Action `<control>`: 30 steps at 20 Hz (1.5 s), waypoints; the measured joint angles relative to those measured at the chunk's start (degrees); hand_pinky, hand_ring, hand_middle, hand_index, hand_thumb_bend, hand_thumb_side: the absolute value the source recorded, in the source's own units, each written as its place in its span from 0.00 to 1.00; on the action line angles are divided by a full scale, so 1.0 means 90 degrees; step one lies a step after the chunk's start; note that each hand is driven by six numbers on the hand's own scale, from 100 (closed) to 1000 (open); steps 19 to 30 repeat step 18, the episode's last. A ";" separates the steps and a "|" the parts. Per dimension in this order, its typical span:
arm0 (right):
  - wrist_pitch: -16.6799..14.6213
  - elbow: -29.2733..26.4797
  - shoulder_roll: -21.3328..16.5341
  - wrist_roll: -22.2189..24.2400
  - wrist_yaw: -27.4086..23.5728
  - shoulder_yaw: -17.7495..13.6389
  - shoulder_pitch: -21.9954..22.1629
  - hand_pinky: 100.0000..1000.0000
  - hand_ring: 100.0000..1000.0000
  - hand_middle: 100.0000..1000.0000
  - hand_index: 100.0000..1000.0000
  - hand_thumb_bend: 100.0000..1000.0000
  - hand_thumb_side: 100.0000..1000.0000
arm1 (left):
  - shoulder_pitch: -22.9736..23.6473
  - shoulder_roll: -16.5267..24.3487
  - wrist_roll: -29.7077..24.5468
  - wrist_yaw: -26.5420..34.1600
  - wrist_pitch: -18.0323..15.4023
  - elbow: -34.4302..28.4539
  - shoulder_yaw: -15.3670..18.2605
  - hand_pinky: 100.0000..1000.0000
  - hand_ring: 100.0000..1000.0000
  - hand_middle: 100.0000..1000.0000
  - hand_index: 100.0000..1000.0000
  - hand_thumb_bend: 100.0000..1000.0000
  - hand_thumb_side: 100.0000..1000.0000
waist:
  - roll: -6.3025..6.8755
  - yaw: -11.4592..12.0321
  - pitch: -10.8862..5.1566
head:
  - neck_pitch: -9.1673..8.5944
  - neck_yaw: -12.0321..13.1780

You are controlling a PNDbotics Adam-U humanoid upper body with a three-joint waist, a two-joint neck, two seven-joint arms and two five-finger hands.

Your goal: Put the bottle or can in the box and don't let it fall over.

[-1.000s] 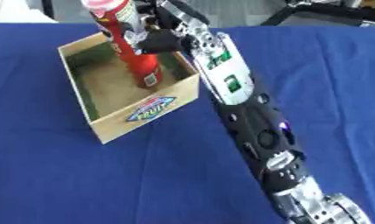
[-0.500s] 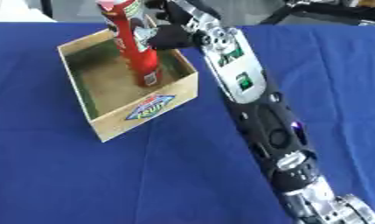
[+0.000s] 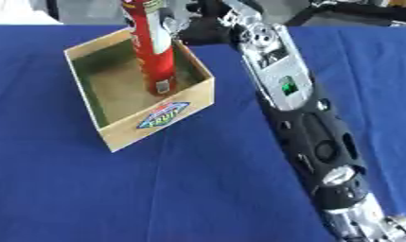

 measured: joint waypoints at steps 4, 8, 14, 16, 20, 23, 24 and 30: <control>0.0064 -0.0232 -0.0140 -0.0077 -0.0186 -0.0034 0.0142 1.00 1.00 1.00 1.00 0.00 0.00 | 0.0042 0.0001 0.0003 -0.0005 0.0003 0.0000 0.0005 0.66 0.49 0.64 0.73 0.26 0.54 | 0.0027 -0.0088 -0.0052 | 0.0032 0.0043; 0.0125 -0.0587 -0.0377 -0.0189 -0.0428 -0.0091 0.0310 1.00 1.00 1.00 1.00 0.00 0.00 | 0.0060 0.0007 0.0013 -0.0011 0.0013 0.0000 0.0021 0.66 0.49 0.64 0.73 0.27 0.54 | 0.0034 -0.0163 -0.0163 | 0.0110 0.0130; 0.0278 -0.1209 -0.0861 -0.0402 -0.0865 -0.0226 0.0825 1.00 1.00 1.00 1.00 0.00 0.00 | 0.0098 0.0054 0.0020 -0.0042 0.0020 0.0000 0.0025 0.66 0.49 0.64 0.73 0.27 0.54 | 0.0041 -0.0225 -0.0229 | 0.0173 0.0258; 0.0326 -0.1451 -0.1017 -0.0508 -0.1030 -0.0299 0.1043 1.00 1.00 1.00 1.00 0.00 0.00 | 0.0101 0.0056 0.0020 -0.0056 0.0020 0.0000 0.0025 0.66 0.49 0.64 0.73 0.27 0.53 | 0.0042 -0.0260 -0.0257 | 0.0186 0.0311; 0.0359 -0.1684 -0.1150 -0.0642 -0.1199 -0.0371 0.1230 1.00 1.00 1.00 1.00 0.00 0.00 | 0.0104 0.0057 0.0020 -0.0063 0.0020 0.0000 0.0026 0.66 0.49 0.64 0.73 0.27 0.53 | 0.0047 -0.0285 -0.0282 | 0.0197 0.0363; 0.0359 -0.1684 -0.1150 -0.0642 -0.1199 -0.0371 0.1230 1.00 1.00 1.00 1.00 0.00 0.00 | 0.0104 0.0057 0.0020 -0.0063 0.0020 0.0000 0.0026 0.66 0.49 0.64 0.73 0.27 0.53 | 0.0047 -0.0285 -0.0282 | 0.0197 0.0363; 0.0359 -0.1684 -0.1150 -0.0642 -0.1199 -0.0371 0.1230 1.00 1.00 1.00 1.00 0.00 0.00 | 0.0104 0.0057 0.0020 -0.0063 0.0020 0.0000 0.0026 0.66 0.49 0.64 0.73 0.27 0.53 | 0.0047 -0.0285 -0.0282 | 0.0197 0.0363; 0.0359 -0.1684 -0.1150 -0.0642 -0.1199 -0.0371 0.1230 1.00 1.00 1.00 1.00 0.00 0.00 | 0.0104 0.0057 0.0020 -0.0063 0.0020 0.0000 0.0026 0.66 0.49 0.64 0.73 0.27 0.53 | 0.0047 -0.0285 -0.0282 | 0.0197 0.0363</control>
